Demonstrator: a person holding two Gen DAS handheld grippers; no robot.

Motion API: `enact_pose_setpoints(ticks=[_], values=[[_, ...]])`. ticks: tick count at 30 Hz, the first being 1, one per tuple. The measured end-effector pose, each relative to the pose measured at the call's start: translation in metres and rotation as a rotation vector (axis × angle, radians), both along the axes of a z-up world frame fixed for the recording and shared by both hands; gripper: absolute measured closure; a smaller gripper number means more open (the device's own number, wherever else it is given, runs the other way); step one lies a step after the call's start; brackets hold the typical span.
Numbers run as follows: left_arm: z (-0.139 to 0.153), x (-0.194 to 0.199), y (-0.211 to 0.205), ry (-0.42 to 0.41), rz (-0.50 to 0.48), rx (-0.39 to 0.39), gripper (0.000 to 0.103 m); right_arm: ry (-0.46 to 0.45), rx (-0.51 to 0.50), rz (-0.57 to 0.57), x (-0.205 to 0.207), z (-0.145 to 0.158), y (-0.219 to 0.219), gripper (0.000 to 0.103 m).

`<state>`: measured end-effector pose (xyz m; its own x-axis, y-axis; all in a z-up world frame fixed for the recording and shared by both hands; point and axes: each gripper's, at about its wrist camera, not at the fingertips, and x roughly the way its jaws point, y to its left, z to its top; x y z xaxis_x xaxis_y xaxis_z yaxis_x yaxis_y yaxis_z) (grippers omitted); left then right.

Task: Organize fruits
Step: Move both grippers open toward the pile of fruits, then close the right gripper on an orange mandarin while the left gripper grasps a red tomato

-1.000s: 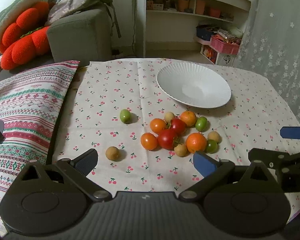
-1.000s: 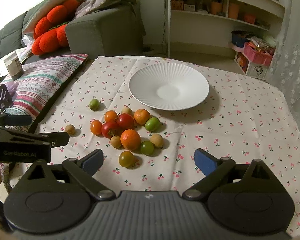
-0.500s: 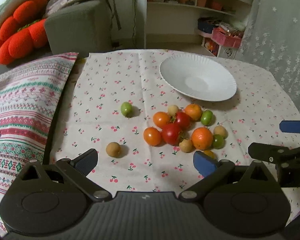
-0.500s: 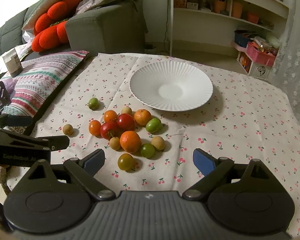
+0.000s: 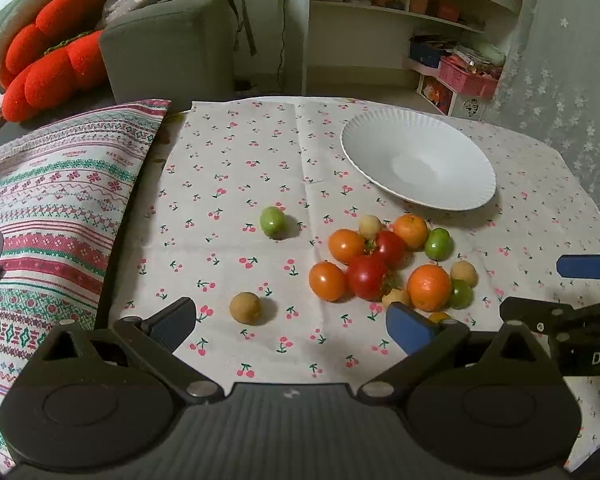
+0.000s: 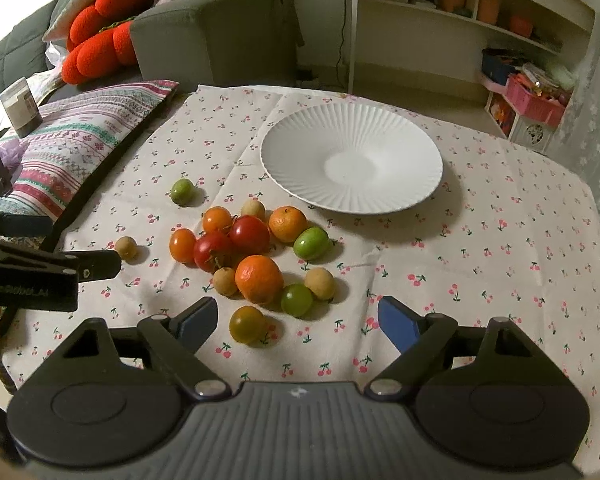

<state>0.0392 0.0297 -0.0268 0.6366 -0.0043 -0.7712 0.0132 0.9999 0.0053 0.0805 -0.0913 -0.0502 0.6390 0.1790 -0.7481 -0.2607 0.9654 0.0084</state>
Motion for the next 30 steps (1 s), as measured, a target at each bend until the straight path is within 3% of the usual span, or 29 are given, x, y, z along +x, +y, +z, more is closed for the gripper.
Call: enact_pose_setpoints(ticks=[7,10,21,30], values=[[-0.001,0.007,0.005,0.01,0.006,-0.006,0.012,0.016,0.002,0.027,0.008,-0.005,0.003,0.025],[0.0,0.01,0.012,0.021,0.025,-0.048,0.012,0.013,-0.009,0.058,0.01,-0.007,0.006,0.026],[0.004,0.023,0.029,0.018,0.052,-0.062,0.012,0.016,-0.038,0.108,0.018,-0.017,0.013,0.028],[-0.007,0.044,0.036,0.071,0.051,-0.131,0.014,0.004,-0.055,0.189,0.028,-0.035,0.021,0.047]])
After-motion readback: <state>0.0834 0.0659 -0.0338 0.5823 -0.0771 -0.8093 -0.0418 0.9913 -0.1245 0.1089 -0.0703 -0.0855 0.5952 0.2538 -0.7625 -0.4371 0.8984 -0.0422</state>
